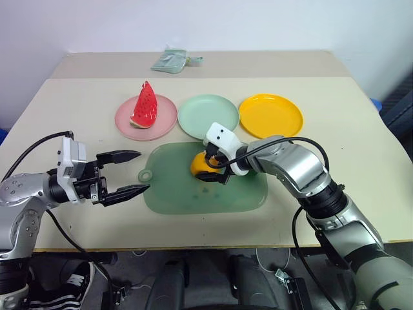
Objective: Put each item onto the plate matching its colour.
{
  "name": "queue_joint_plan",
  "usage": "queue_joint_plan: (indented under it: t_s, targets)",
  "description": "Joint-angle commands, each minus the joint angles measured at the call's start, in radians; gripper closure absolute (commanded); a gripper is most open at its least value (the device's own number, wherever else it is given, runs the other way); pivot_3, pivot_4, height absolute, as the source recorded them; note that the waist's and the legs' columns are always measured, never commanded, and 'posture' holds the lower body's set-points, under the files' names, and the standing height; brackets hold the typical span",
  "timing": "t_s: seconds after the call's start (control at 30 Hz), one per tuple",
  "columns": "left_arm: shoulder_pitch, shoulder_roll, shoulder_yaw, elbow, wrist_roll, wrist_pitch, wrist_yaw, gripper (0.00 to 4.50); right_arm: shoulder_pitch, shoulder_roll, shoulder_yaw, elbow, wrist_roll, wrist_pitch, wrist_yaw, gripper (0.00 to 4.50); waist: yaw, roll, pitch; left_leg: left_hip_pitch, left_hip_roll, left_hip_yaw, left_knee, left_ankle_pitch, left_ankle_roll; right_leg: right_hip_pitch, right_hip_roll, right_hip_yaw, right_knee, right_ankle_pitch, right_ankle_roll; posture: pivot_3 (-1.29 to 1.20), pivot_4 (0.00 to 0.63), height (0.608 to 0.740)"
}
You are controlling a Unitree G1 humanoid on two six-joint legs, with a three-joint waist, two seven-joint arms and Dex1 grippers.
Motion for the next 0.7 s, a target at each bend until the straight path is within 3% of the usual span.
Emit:
queue_joint_plan:
  t_s: [0.03,0.07,0.17,0.3,0.43,0.7]
  targets:
    - [-0.014,0.000,0.017,-0.019,-0.019,0.000,0.012,0.00,-0.009,0.006,-0.001,-0.016,-0.018,-0.029,0.000,1.30,0.000,0.000,0.000,0.000,0.000,0.000,0.000,0.000,0.000,0.000,0.000,0.000,0.000,0.000,0.000,0.00,0.150,0.738]
    - [-0.016,0.001,0.016,-0.015,-0.019,-0.001,0.012,0.00,-0.010,0.005,0.000,-0.016,-0.022,-0.032,0.000,1.55,0.000,0.000,0.000,0.000,0.000,0.000,0.000,0.000,0.000,0.000,0.000,0.000,0.000,0.000,0.000,0.00,0.150,0.738]
    - [-0.043,-0.005,0.010,0.015,-0.033,0.013,0.011,0.00,-0.018,0.003,-0.025,-0.020,-0.027,-0.069,0.005,1.58,0.001,0.000,0.000,0.000,0.000,0.000,0.000,0.000,0.000,0.000,0.000,0.000,0.000,0.000,0.000,0.00,0.150,0.738]
    - [-0.082,-0.021,0.016,0.002,-0.068,0.080,0.075,0.00,-0.054,0.050,-0.208,-0.005,0.056,-0.109,0.010,1.58,0.000,0.000,0.000,0.000,0.000,0.000,0.000,0.000,0.000,0.000,0.000,0.000,0.000,0.000,0.000,0.00,0.150,0.738]
    - [-0.122,-0.055,-0.005,-0.018,-0.069,0.124,0.168,0.00,-0.129,0.042,-0.356,0.226,-0.024,-0.271,-0.132,1.58,0.004,0.000,0.000,0.000,0.000,0.000,0.000,0.000,0.000,0.000,0.000,0.000,0.000,0.000,0.000,0.00,0.150,0.738]
    - [-0.171,-0.144,-0.065,-0.029,-0.040,0.104,0.240,0.00,-0.178,-0.007,-0.437,0.637,-0.199,-0.508,-0.363,1.58,-0.003,0.000,0.000,0.000,-0.001,0.001,-0.001,0.000,0.000,0.000,0.000,0.000,0.000,0.000,0.000,0.00,0.150,0.738]
